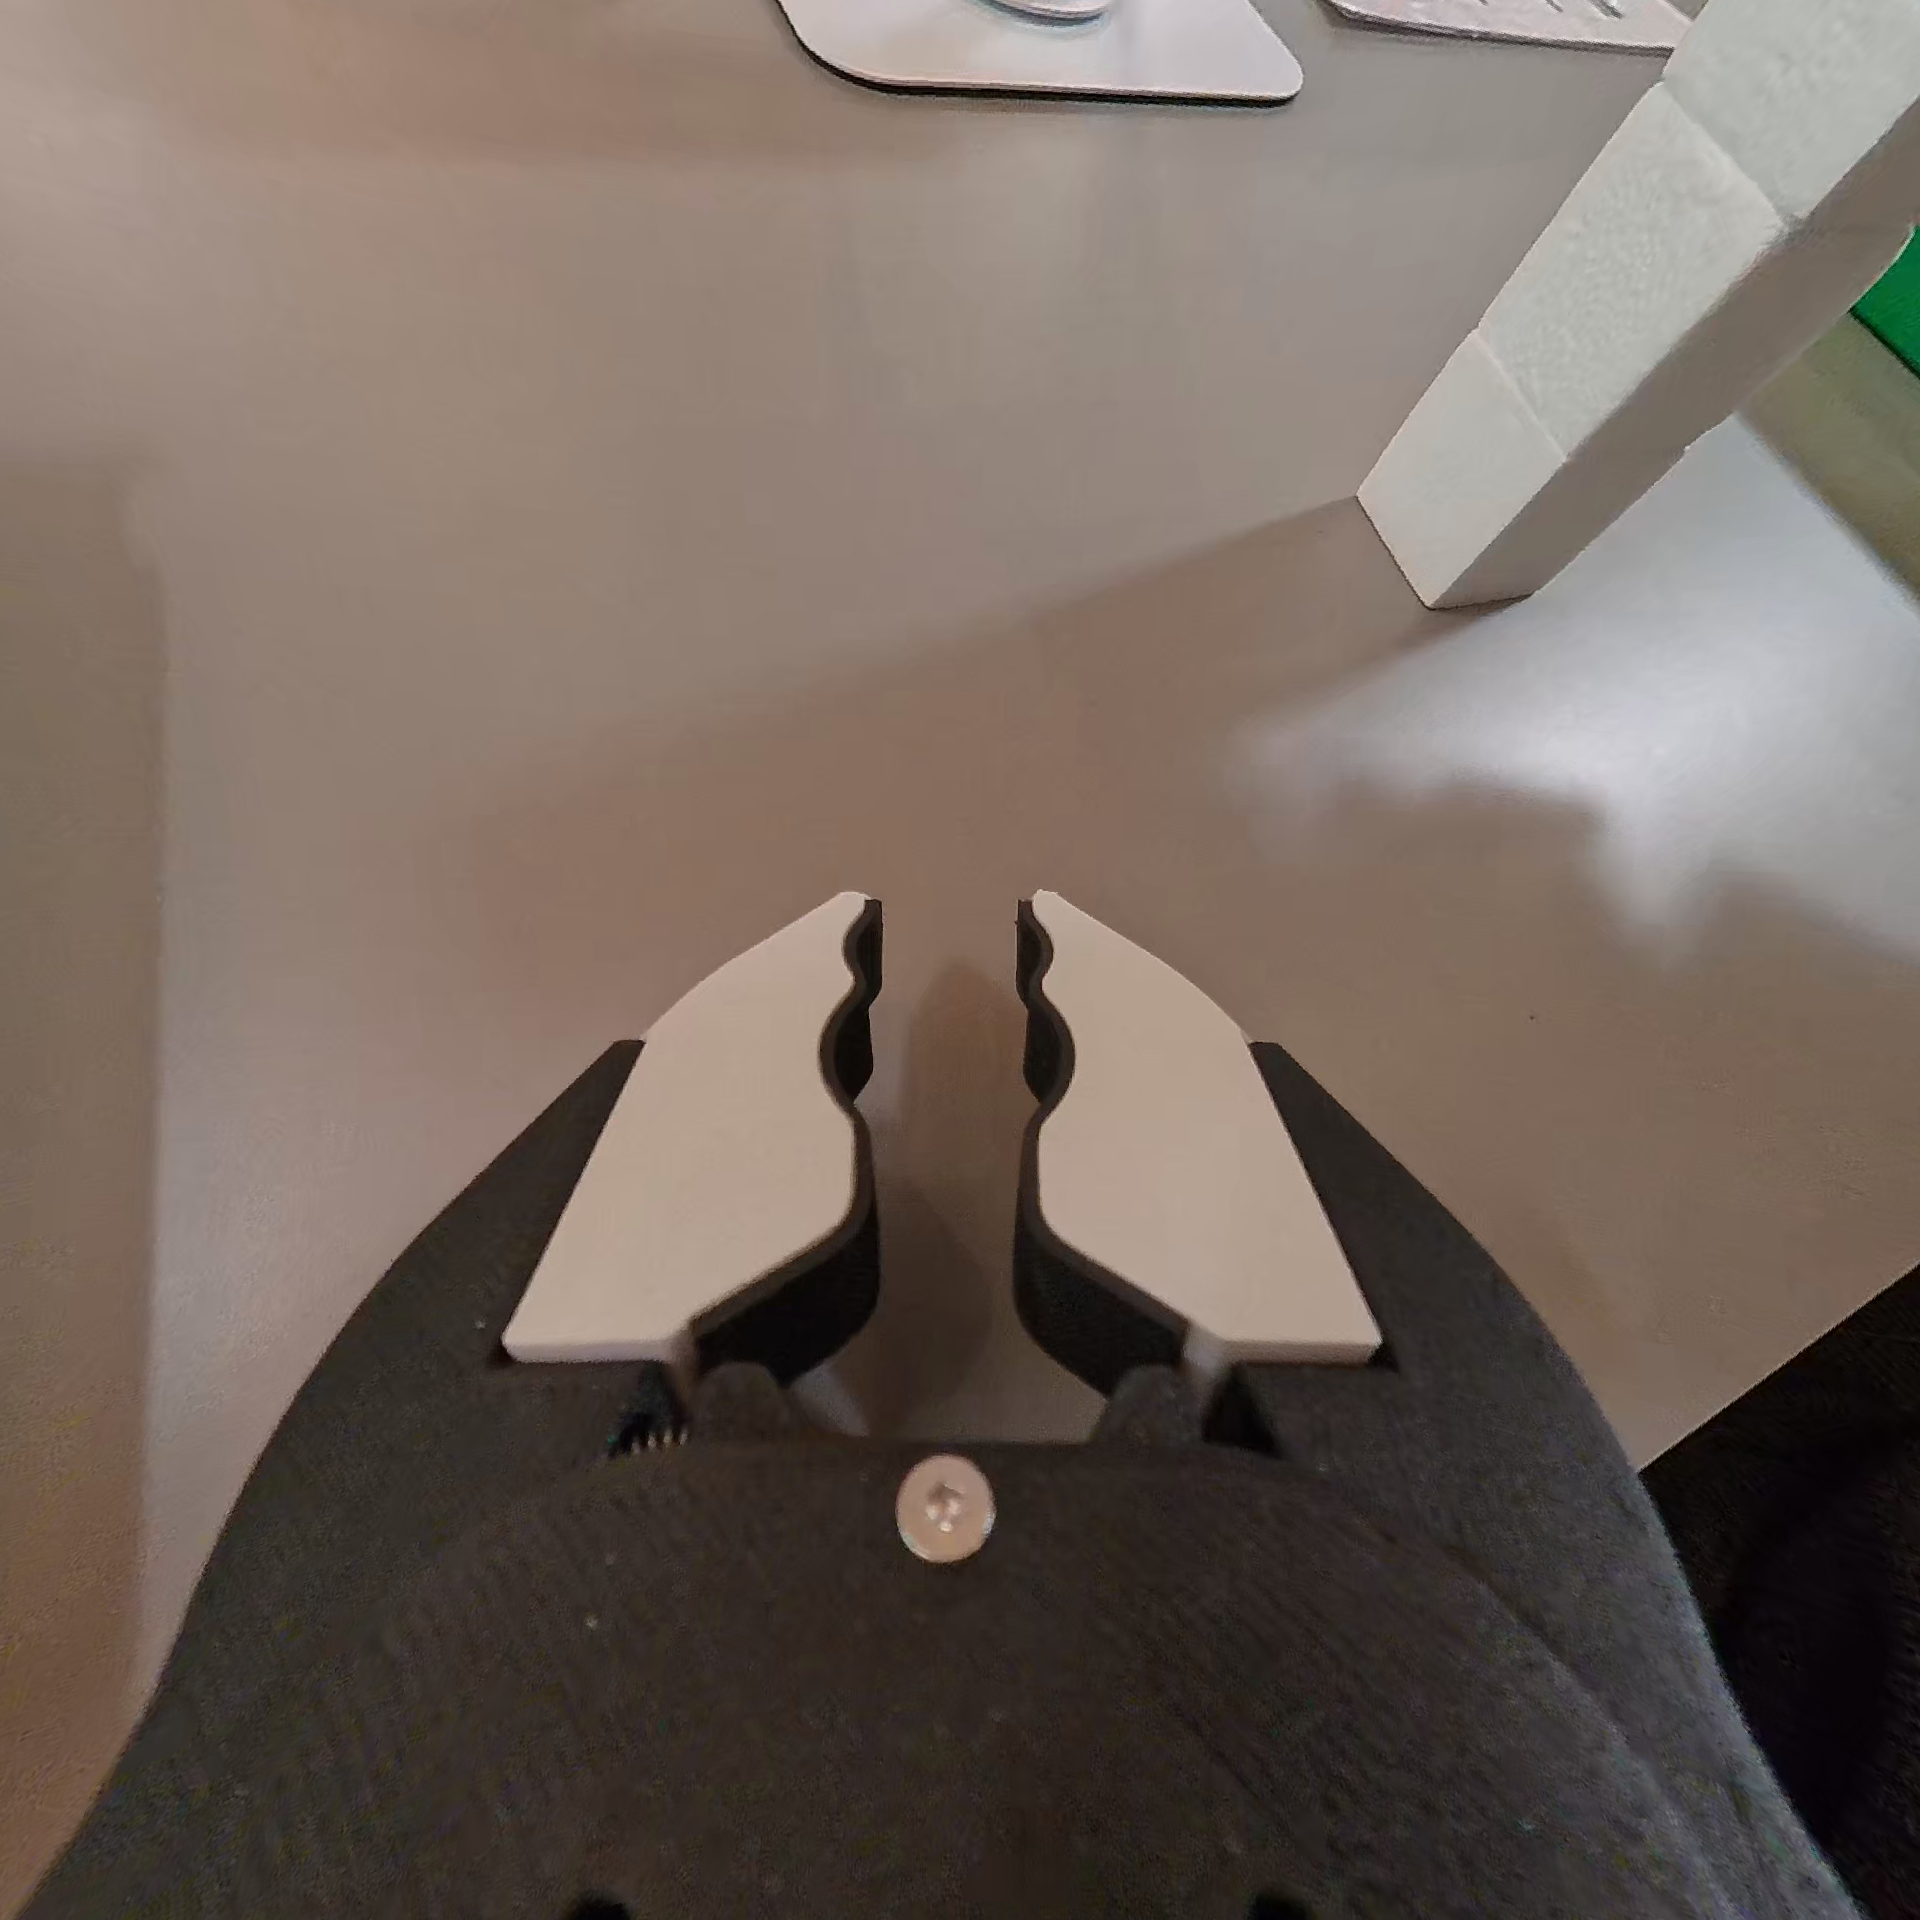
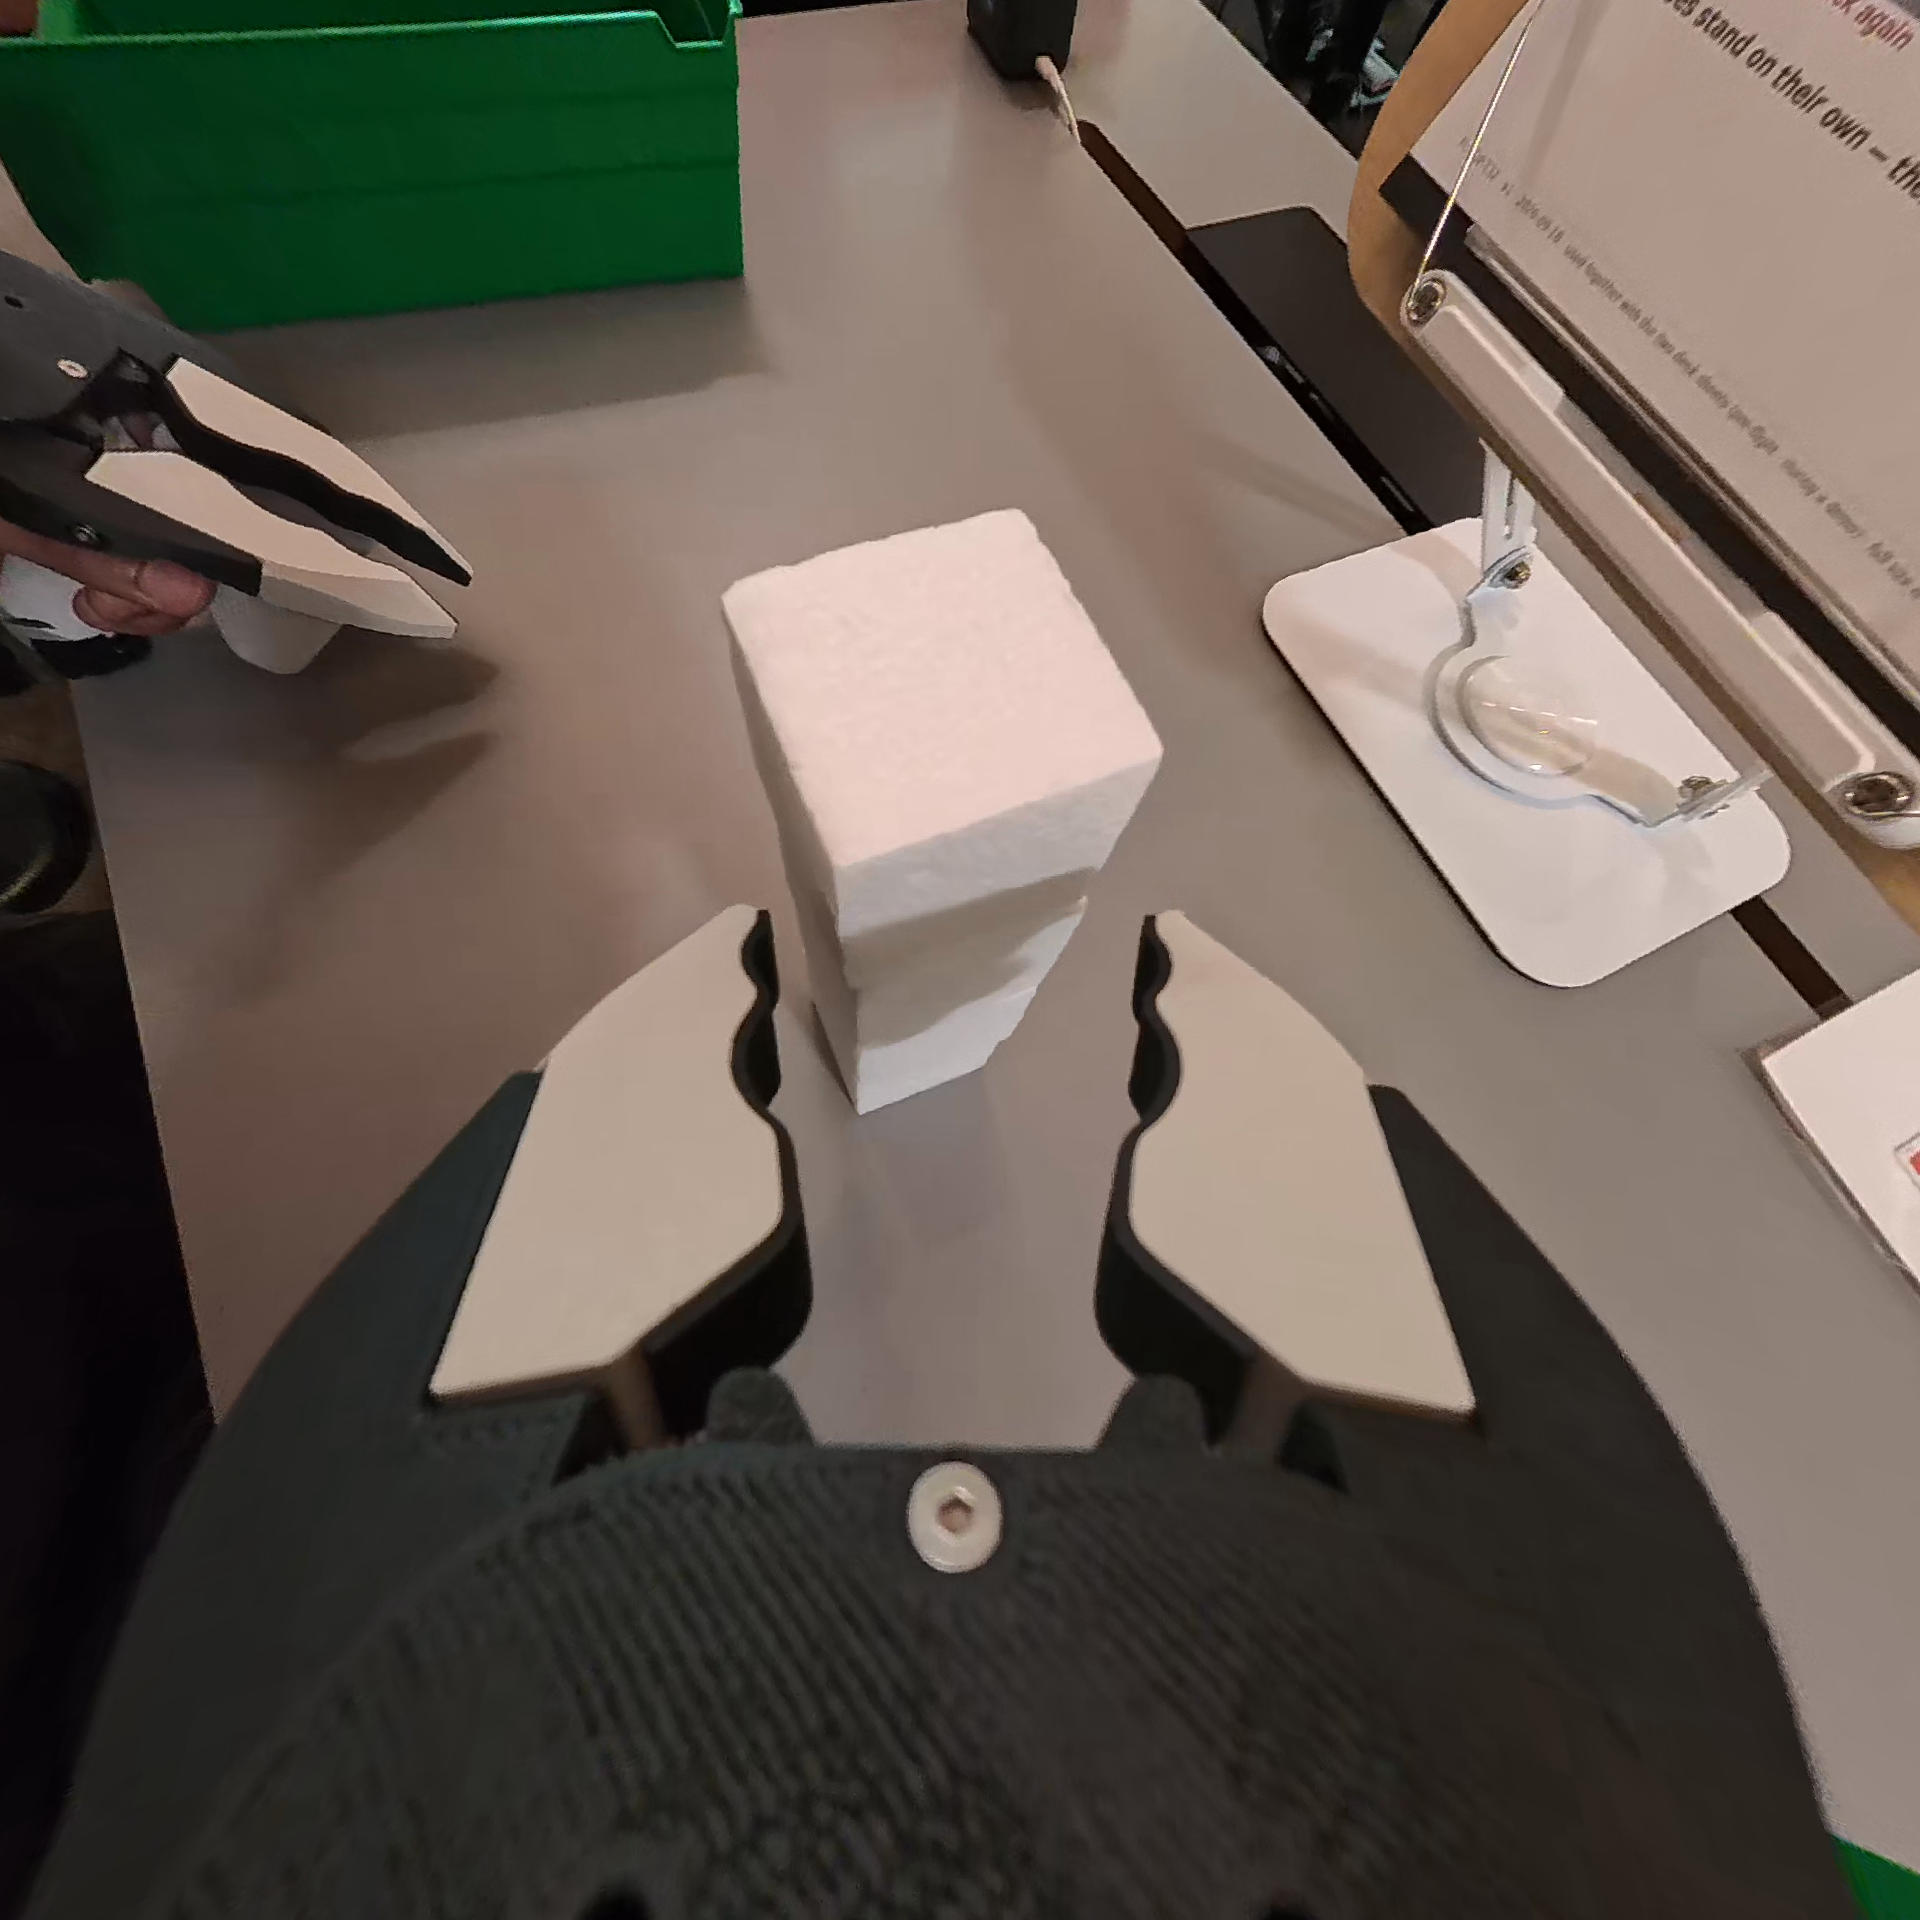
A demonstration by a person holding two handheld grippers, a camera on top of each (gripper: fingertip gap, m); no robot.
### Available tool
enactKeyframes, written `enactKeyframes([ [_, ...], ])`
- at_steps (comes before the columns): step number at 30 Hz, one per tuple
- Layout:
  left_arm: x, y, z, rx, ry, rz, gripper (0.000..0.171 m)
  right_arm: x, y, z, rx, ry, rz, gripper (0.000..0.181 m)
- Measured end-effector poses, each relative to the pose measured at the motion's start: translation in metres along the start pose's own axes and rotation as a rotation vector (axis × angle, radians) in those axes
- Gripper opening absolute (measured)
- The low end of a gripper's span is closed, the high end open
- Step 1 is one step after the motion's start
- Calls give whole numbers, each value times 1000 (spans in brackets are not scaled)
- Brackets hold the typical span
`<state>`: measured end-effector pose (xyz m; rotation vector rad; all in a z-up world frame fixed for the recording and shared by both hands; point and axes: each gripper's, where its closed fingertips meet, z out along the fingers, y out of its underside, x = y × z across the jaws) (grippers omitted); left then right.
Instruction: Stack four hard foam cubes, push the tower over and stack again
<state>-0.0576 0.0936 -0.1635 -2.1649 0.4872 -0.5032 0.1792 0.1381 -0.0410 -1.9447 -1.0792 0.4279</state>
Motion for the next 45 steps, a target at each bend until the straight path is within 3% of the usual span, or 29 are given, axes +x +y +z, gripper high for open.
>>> enactKeyframes([
  [15,0,1,0,-4,7,-7,26,3,-6,-3,45,13,-6,51],
  [30,1,1,1,-8,9,-9,26,2,-5,-3,30,18,-27,53],
  [38,1,1,1,-9,9,-8,27,7,3,-13,-18,38,-27,63],
  [45,1,1,1,-8,9,-10,27,22,-6,-37,68,50,80,46],
])
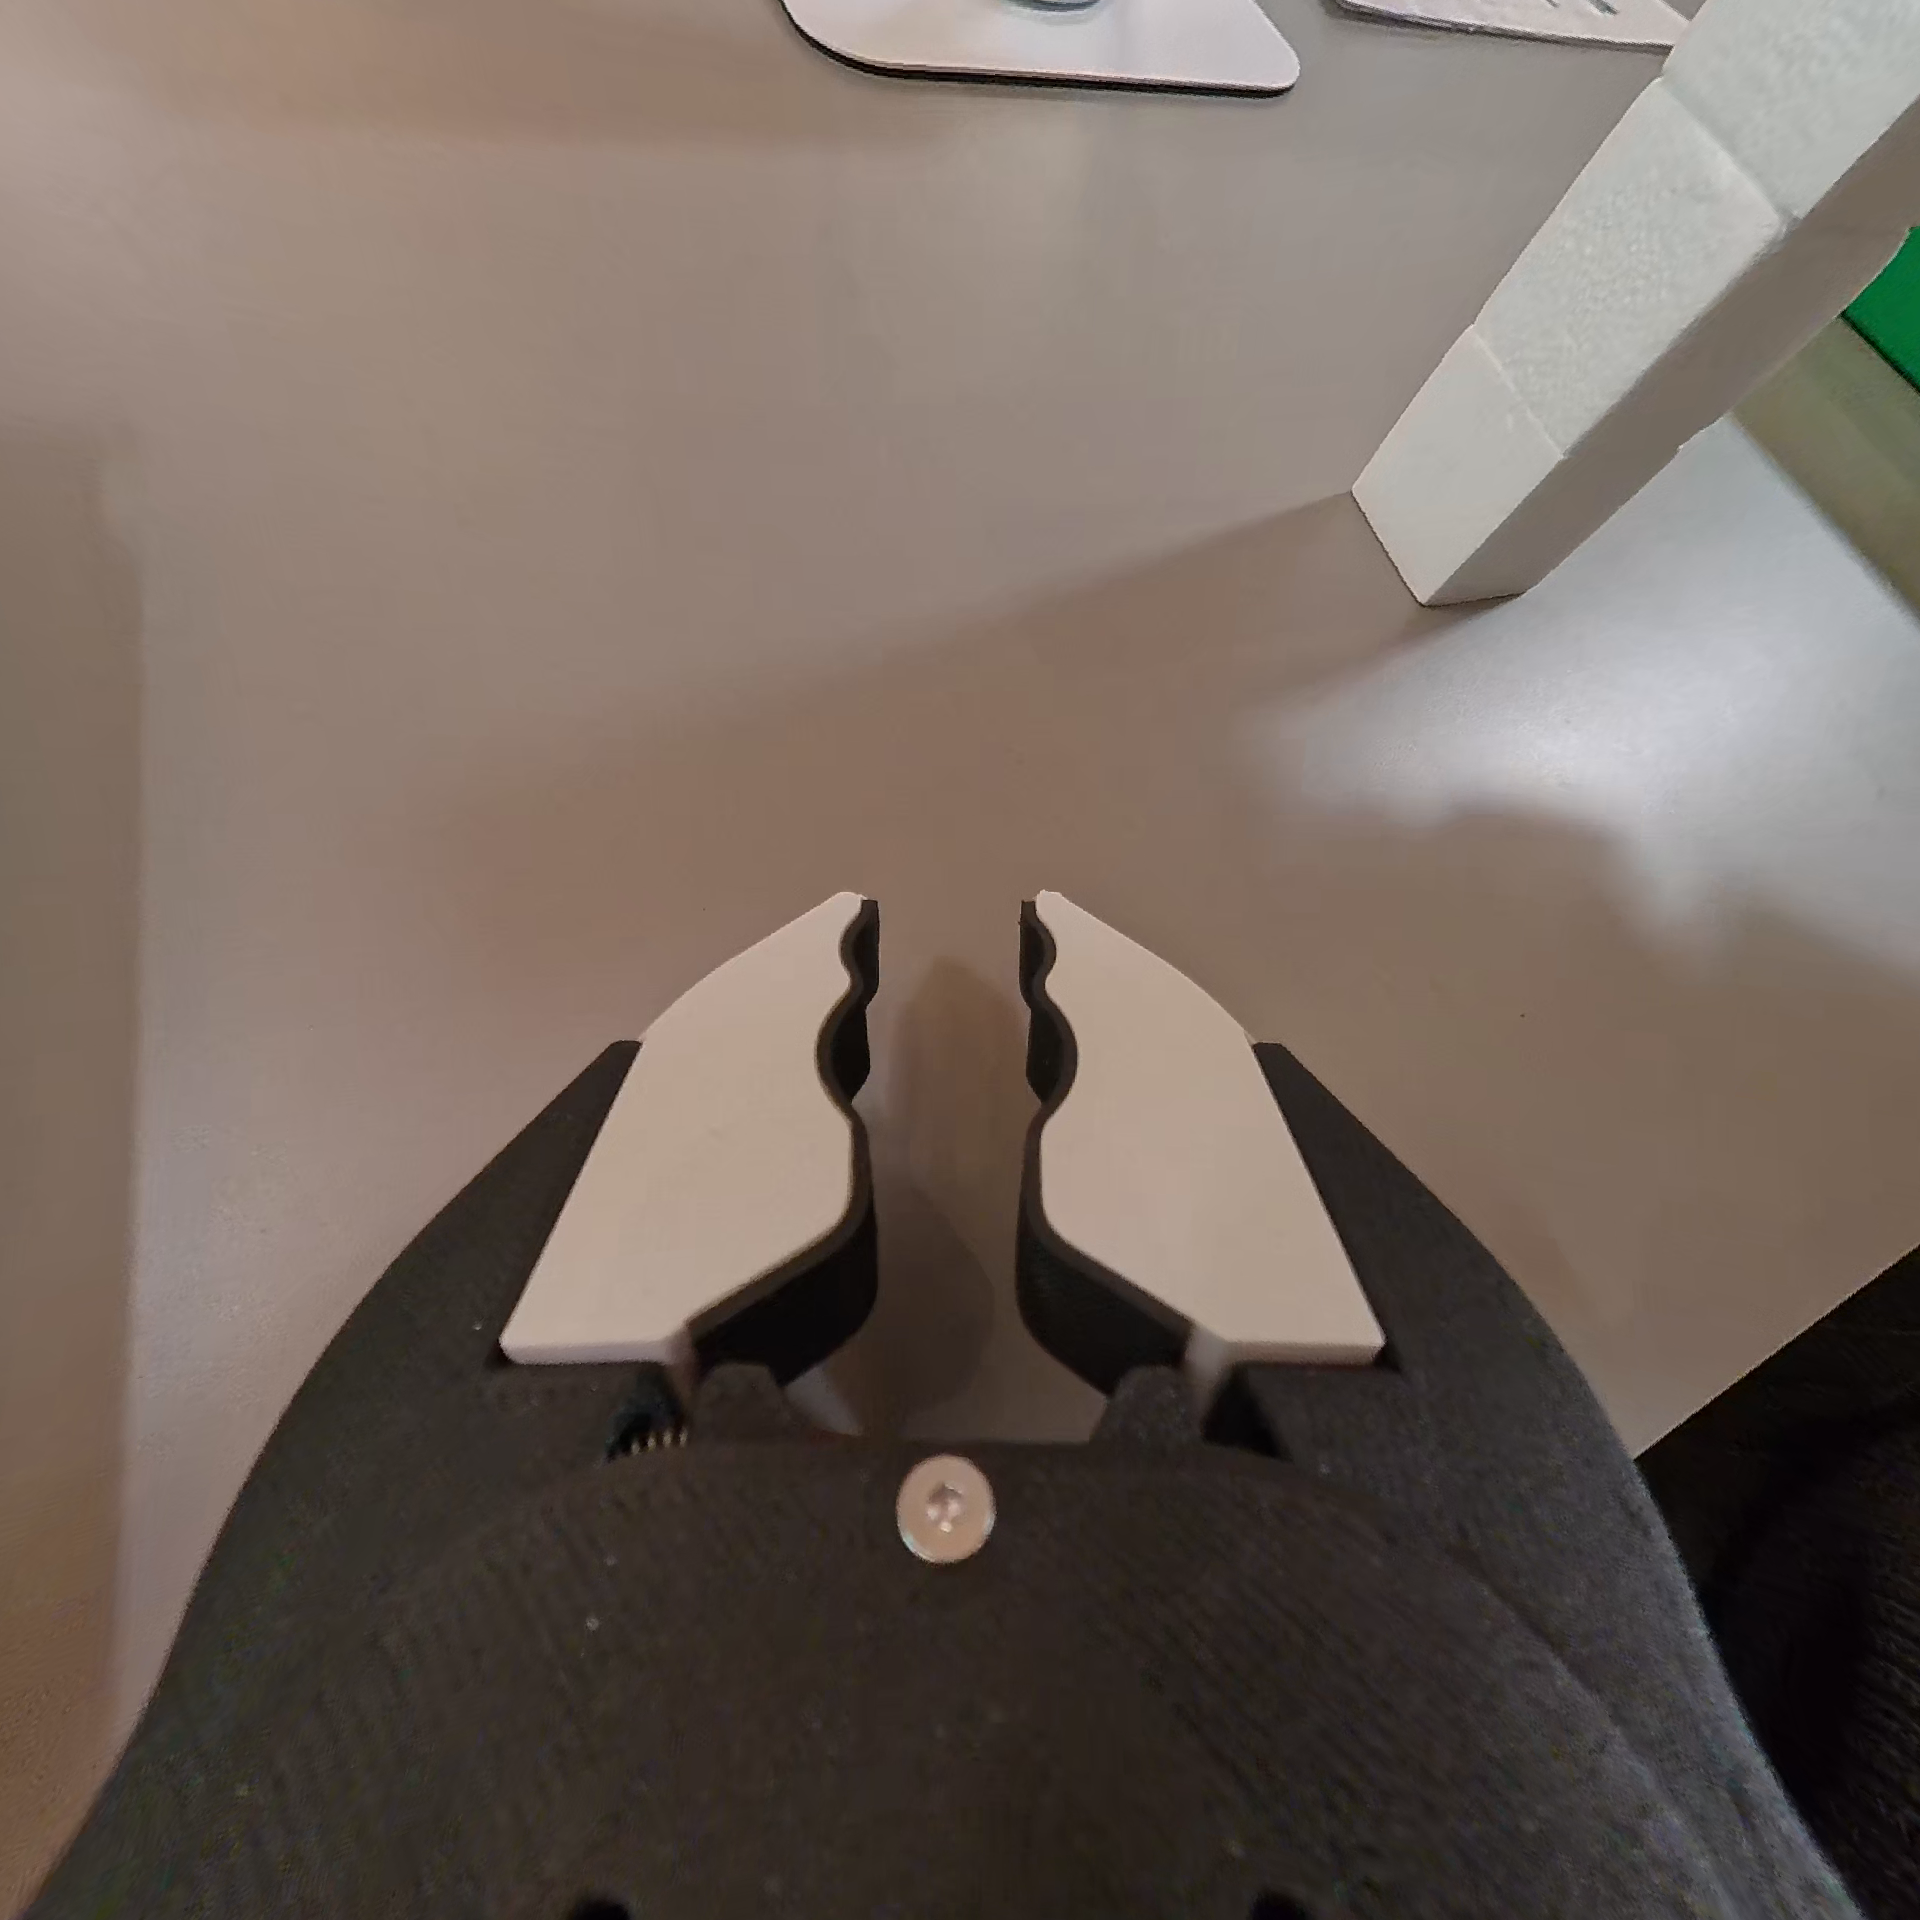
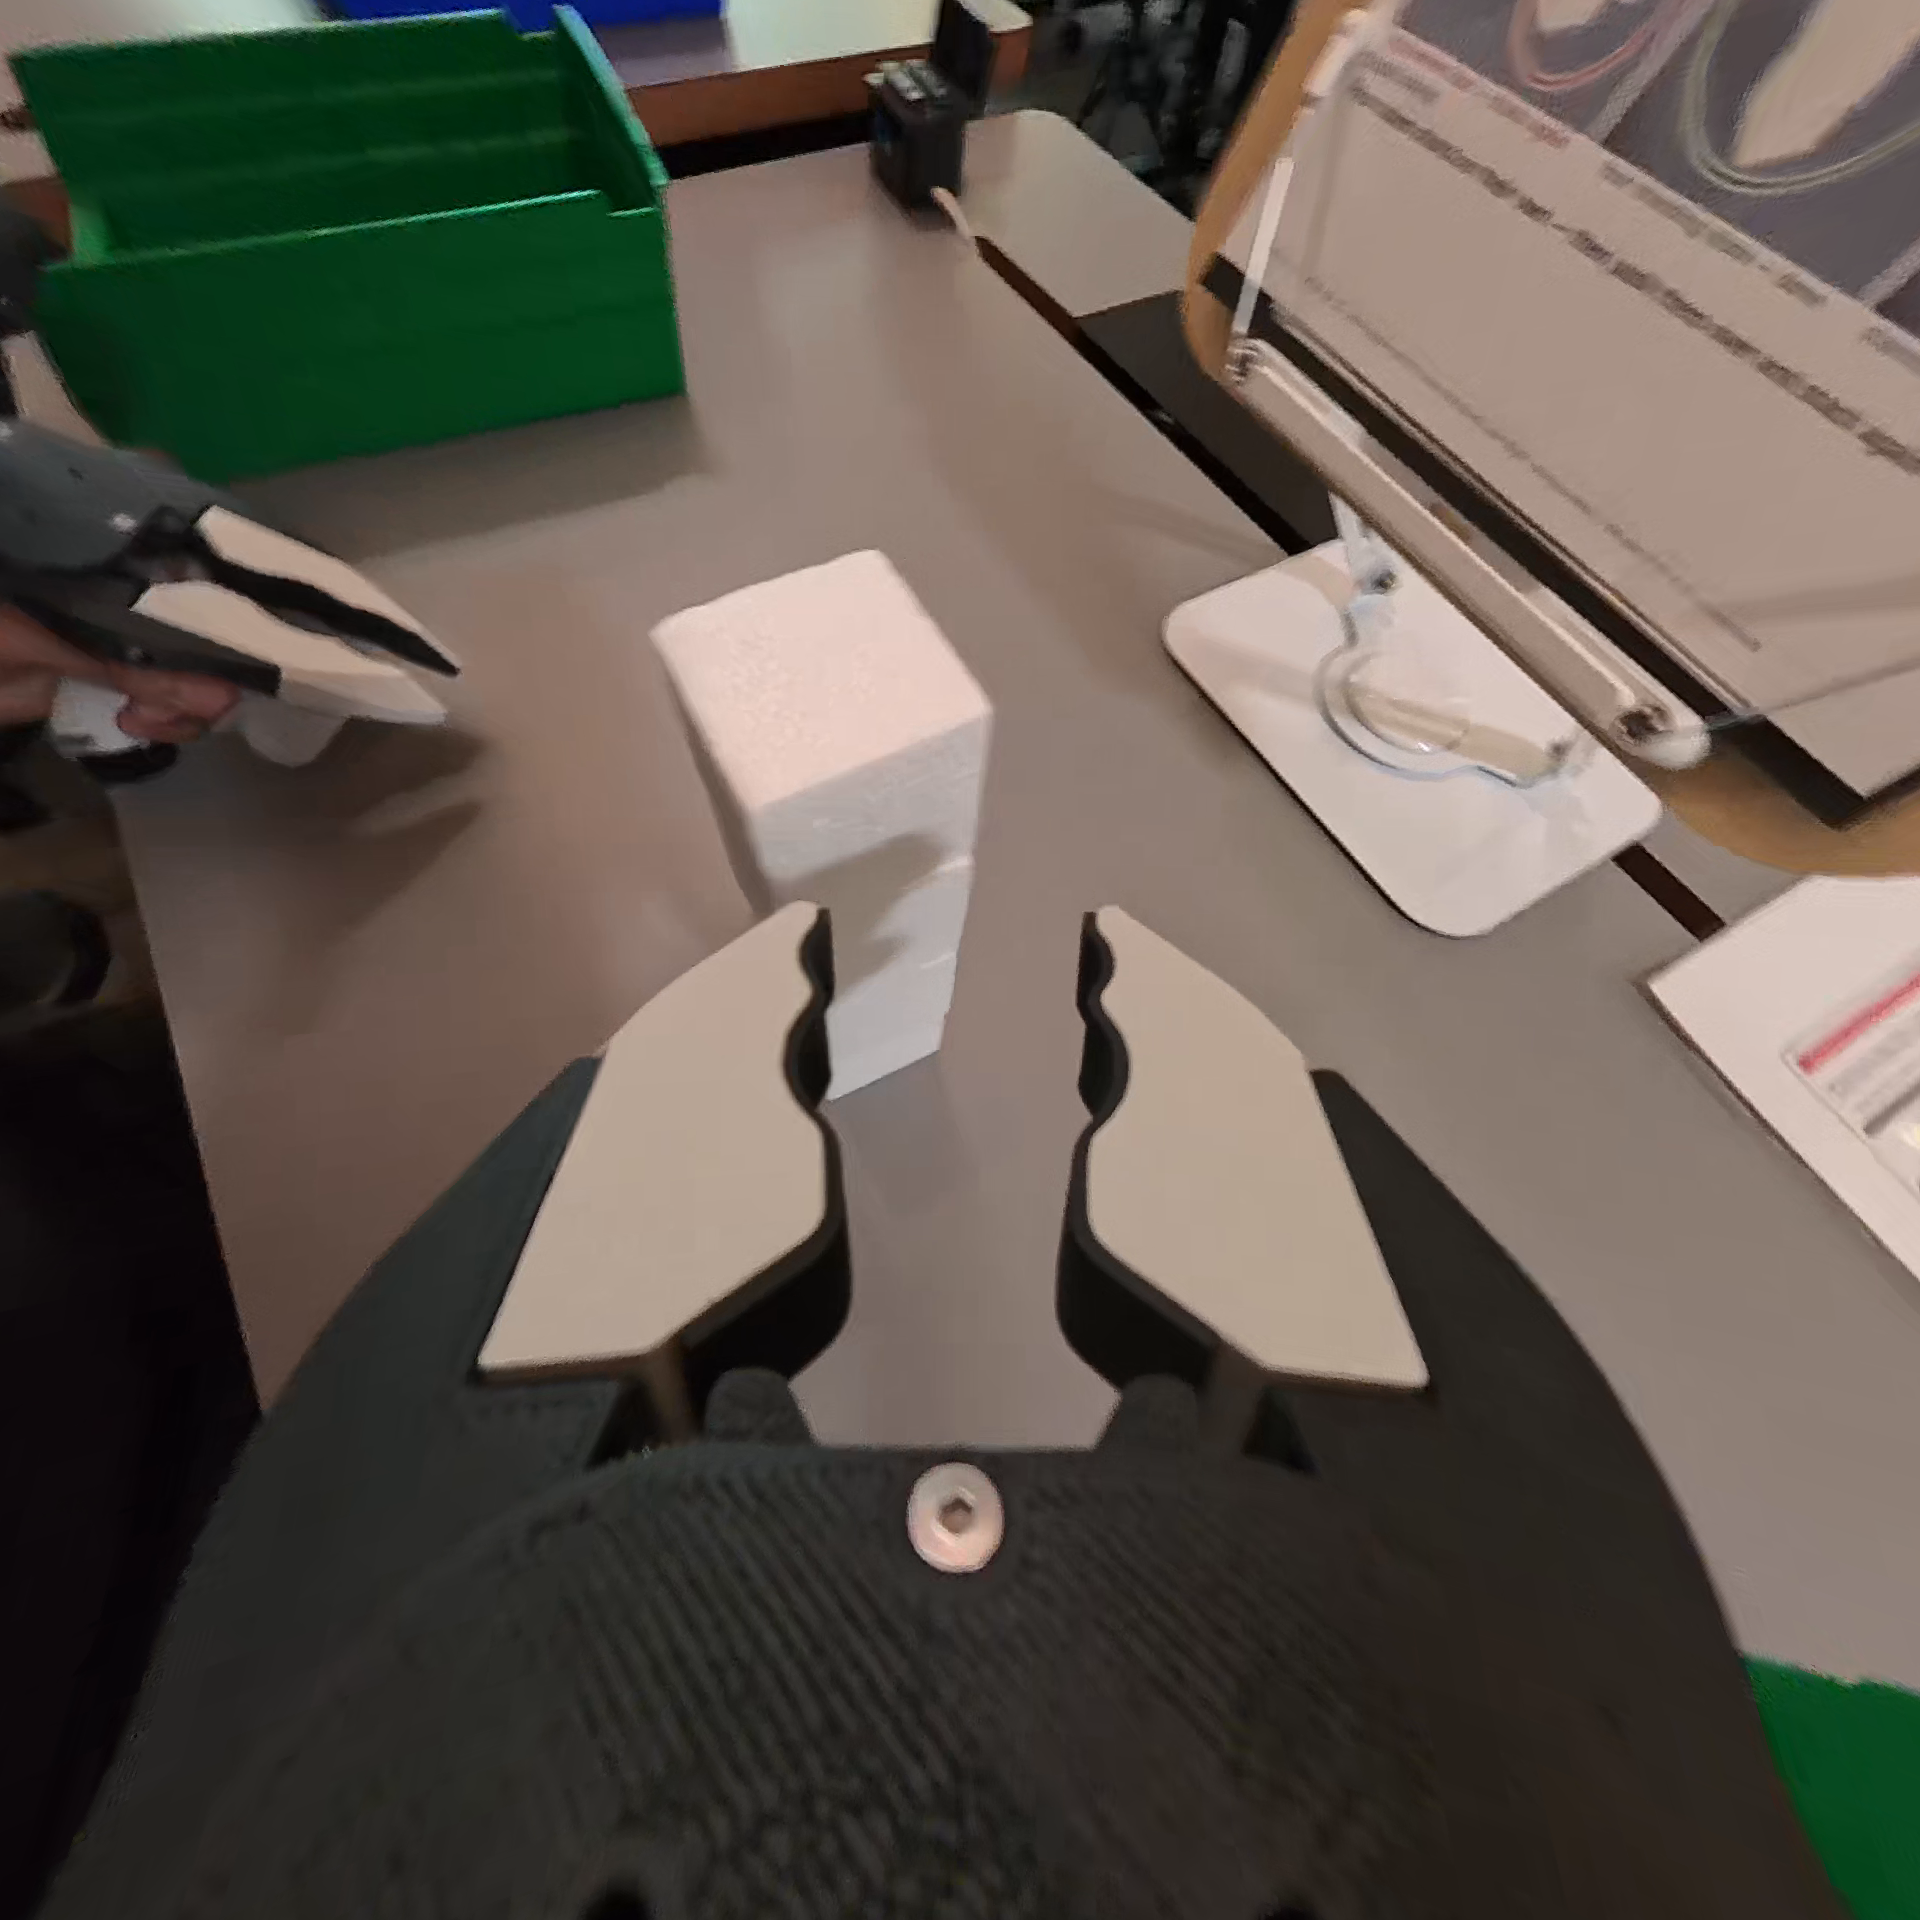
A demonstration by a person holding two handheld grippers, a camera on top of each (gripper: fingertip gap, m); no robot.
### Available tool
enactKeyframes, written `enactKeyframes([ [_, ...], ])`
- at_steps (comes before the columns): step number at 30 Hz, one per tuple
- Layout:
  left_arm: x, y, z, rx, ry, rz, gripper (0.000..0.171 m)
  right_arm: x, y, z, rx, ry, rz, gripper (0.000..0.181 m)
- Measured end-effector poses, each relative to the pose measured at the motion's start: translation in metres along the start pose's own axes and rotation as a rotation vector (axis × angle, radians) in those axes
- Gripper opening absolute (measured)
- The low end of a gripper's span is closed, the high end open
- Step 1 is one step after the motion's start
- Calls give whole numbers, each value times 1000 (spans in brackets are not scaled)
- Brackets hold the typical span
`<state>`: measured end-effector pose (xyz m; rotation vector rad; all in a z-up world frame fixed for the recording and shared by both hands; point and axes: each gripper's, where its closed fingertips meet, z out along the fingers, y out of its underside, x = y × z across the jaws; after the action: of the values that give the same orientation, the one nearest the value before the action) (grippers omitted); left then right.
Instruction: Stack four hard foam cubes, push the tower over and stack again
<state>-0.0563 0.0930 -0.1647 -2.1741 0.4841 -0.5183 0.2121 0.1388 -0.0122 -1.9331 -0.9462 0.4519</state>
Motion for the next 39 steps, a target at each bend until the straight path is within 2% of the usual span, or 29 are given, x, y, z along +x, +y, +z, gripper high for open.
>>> enactKeyframes([
  [3,0,0,0,0,-1,1,27,27,12,2,-34,132,128,32],
  [7,-1,0,0,1,-6,2,27,50,57,18,-168,322,355,5],
  [10,-1,-1,-1,4,-7,1,27,36,89,38,-254,290,511,0],
  [16,-1,-1,-1,4,-4,0,27,12,136,77,-423,237,675,0],
  [27,0,0,0,1,1,-5,27,-4,139,98,-397,155,796,0],
  [39,1,0,0,1,6,-7,27,-16,140,106,-414,123,808,0],
])
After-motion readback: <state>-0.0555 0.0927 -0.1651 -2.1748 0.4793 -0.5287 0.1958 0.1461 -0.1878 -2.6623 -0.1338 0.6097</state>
